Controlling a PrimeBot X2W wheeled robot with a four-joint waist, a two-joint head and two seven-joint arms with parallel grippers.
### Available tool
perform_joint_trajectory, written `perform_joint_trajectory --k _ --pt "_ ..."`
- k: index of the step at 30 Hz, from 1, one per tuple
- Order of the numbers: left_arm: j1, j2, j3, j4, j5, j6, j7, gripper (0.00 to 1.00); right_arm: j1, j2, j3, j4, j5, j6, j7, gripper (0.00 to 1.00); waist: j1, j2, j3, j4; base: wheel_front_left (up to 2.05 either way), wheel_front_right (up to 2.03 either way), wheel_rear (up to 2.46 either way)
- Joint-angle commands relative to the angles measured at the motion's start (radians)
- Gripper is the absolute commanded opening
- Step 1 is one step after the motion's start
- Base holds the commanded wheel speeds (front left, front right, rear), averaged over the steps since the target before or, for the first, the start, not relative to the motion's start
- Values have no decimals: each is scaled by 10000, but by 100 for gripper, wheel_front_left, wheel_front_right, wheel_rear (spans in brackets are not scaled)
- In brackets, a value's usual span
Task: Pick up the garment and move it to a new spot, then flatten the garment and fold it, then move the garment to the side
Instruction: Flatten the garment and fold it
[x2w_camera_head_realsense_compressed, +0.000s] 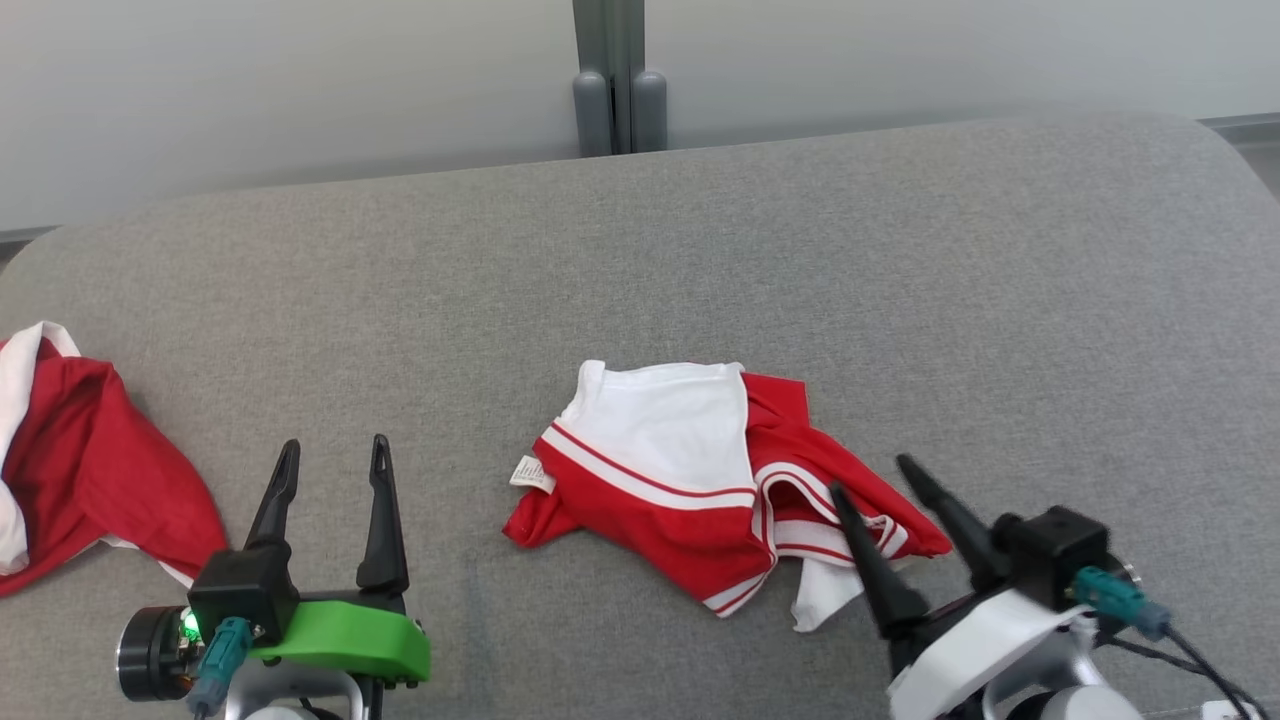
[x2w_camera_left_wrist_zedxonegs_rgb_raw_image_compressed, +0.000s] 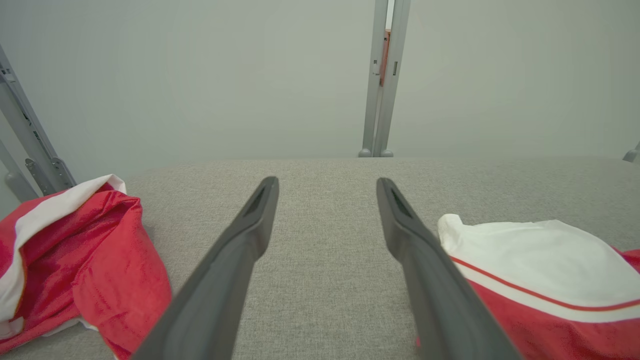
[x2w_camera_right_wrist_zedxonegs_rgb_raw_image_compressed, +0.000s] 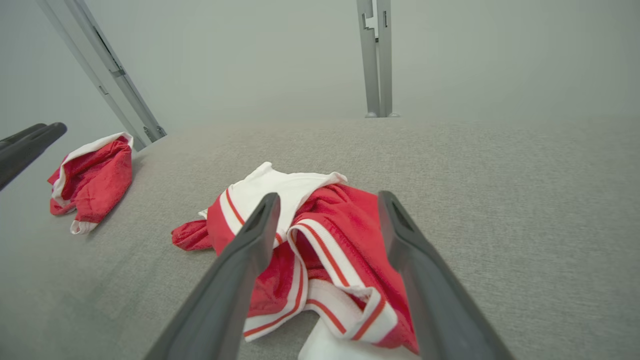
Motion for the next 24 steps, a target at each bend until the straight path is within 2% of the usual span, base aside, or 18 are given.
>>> perform_joint_trajectory --k 1,6,11,12,14,19,24 --pt "-220 40 -3 -44 58 35 -72 100 -148 -40 445 85 169 5 115 100 0 -1 224 172 0 0 0" --pt "-542 -54 -93 -19 73 39 -196 100 -476 -123 1923 606 611 3 351 100 0 -1 604 532 0 0 0" --pt "-800 -141 -220 62 62 16 -344 100 -1098 -60 2197 1535 741 3 217 100 0 -1 885 875 0 0 0" --pt "-833 -148 -245 90 72 20 -366 100 -1232 -23 2228 1716 782 5 160 82 0 -1 910 920 0 0 0" --pt "-890 -167 -273 133 77 36 -429 100 -1433 -44 2350 1948 886 5 161 0 0 -1 951 986 0 0 0" --pt "-955 -193 -301 168 55 92 -510 100 -1973 -293 2155 1827 957 5 -444 0 0 -1 1022 1049 0 0 0" --pt "-1109 -178 -279 71 58 174 -575 100 -2627 -681 1107 1749 911 3 -822 0 0 -1 1221 978 0 0 0"
